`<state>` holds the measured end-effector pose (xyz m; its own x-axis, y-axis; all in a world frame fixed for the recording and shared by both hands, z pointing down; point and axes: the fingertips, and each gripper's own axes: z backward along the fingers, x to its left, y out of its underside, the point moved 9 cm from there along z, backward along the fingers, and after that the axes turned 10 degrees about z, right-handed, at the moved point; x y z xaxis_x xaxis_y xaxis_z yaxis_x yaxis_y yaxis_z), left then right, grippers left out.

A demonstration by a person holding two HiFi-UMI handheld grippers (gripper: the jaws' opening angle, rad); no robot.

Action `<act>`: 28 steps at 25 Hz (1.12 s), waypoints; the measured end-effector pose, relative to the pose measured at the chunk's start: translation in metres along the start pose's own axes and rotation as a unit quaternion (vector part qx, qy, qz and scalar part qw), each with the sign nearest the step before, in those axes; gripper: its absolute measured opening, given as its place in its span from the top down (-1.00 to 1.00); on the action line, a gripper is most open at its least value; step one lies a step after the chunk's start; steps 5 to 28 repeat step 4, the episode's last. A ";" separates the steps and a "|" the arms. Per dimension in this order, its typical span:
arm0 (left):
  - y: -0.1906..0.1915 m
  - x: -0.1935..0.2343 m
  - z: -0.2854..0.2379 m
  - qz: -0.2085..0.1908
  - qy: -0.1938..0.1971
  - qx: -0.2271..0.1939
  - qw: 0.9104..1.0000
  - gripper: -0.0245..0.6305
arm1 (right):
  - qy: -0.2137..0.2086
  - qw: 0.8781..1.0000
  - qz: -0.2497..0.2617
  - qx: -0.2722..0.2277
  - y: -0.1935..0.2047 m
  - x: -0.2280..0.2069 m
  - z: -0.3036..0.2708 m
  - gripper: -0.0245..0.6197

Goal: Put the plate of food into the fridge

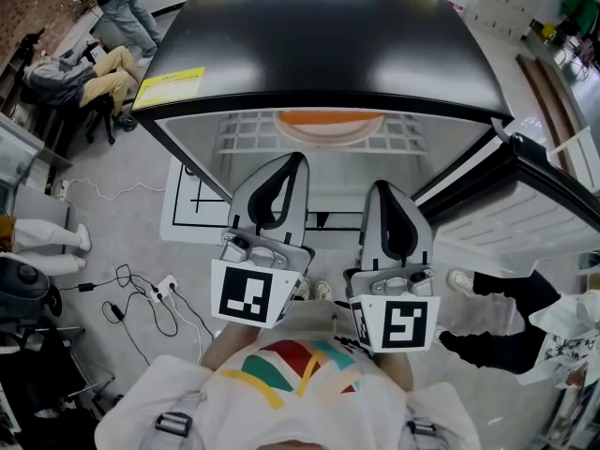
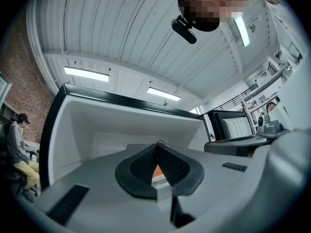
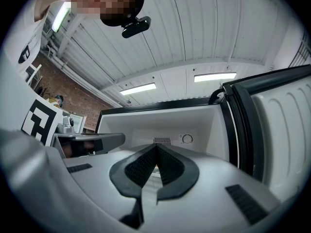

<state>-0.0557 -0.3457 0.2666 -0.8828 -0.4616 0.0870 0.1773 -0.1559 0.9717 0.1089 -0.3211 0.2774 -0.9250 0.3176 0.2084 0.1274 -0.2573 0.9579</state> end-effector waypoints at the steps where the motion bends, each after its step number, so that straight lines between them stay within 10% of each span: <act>1: 0.000 -0.001 0.000 0.000 0.001 0.000 1.000 0.91 | -0.001 1.000 0.001 0.000 0.000 0.001 0.000 0.93; 28: -0.001 -0.004 0.001 -0.001 0.004 -0.001 1.000 0.91 | -0.005 1.000 0.003 0.000 -0.001 0.002 0.000 0.93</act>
